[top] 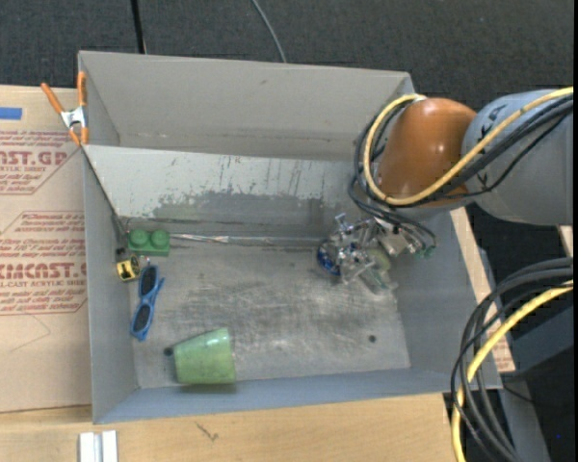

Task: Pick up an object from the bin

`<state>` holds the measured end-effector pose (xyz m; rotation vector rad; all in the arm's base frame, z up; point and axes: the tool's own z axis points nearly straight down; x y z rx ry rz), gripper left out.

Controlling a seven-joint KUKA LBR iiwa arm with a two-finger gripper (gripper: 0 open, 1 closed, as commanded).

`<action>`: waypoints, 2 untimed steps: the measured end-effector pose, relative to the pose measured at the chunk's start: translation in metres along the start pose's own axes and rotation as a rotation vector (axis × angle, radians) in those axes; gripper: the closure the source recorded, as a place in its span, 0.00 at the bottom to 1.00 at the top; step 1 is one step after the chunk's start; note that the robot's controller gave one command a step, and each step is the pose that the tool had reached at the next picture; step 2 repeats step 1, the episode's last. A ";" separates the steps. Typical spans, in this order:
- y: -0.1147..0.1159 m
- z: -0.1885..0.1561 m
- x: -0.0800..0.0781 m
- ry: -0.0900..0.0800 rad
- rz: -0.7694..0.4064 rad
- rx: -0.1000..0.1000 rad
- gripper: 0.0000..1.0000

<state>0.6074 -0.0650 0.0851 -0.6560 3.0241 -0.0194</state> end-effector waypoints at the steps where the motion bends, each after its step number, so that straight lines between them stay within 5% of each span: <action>1: -0.004 -0.130 0.008 0.032 -0.268 -0.023 1.00; 2: -0.004 -0.130 0.008 0.032 -0.268 -0.023 1.00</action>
Offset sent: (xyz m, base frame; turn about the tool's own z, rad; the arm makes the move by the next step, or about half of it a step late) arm -0.0144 -0.0077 0.1260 -0.2681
